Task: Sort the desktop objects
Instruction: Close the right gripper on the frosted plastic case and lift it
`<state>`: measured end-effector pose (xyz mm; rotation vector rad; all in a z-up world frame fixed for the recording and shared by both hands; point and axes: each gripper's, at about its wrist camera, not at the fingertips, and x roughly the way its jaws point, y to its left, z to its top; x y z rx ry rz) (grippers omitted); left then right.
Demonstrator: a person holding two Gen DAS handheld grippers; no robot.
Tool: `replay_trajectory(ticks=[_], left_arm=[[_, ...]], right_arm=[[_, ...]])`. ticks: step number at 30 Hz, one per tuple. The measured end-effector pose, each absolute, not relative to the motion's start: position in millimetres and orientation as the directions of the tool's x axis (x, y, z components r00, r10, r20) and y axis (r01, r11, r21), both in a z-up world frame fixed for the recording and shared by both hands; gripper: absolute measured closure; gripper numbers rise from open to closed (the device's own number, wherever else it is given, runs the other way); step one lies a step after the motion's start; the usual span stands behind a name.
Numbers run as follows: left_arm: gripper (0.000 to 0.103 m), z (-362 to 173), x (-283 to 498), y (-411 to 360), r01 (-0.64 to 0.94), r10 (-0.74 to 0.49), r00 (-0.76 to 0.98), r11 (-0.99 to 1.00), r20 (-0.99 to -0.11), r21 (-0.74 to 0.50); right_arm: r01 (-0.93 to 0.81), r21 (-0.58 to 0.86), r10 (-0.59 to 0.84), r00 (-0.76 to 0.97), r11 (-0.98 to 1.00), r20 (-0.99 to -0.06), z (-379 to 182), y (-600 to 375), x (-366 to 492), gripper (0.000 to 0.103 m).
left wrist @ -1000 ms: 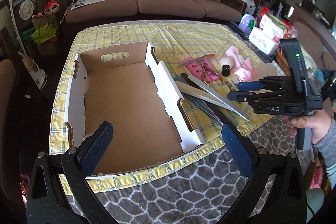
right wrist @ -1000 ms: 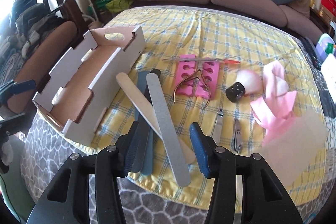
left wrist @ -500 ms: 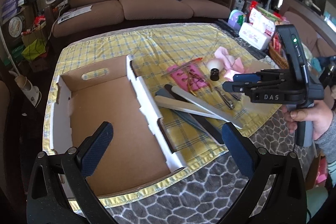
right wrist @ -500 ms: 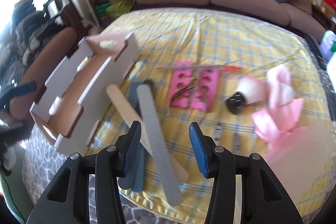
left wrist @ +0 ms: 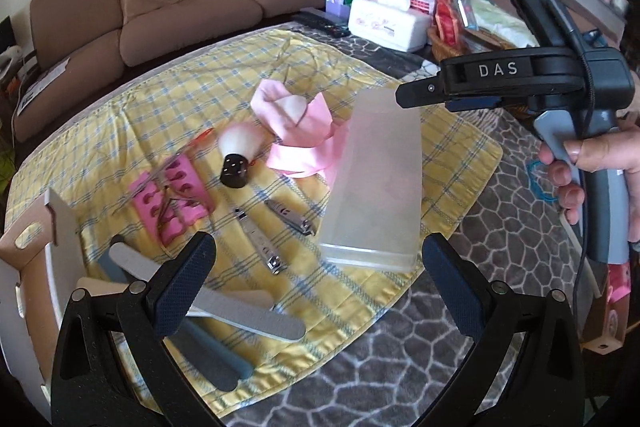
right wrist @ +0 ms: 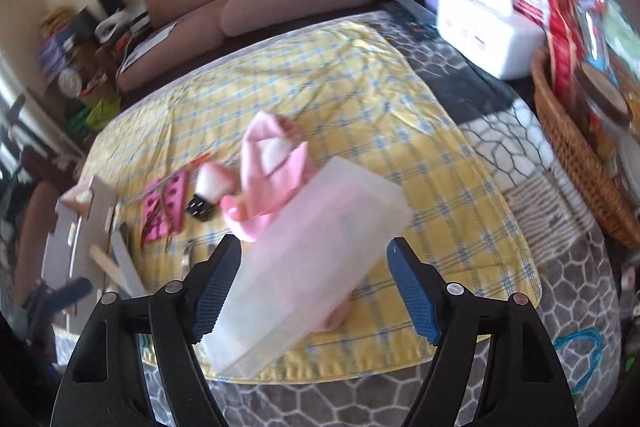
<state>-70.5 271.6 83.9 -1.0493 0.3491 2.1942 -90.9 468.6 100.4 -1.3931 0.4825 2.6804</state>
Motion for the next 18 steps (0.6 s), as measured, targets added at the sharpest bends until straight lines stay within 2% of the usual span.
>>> replay_trajectory(ticks=[5,9,18], left_arm=[[0.0,68,-89,290,-0.696,0.51,-0.368,-0.706,-0.778,-0.134],[0.0,55,-90,298,-0.704,0.513,-0.354,-0.697,-0.782,-0.139],[0.0,43,-84,310,-0.709,0.499,-0.361,-0.696,-0.787,-0.116]], right_arm=[[-0.289,0.387,-0.151,-0.597,-0.875,-0.788,78,505,-97,0.024],[-0.346,0.533,-0.241,-0.617,-0.772,-0.749,56,530,-101,0.024],[-0.354,0.646,-0.323,-0.645,-0.677,-0.692,30,542,-107,0.024]])
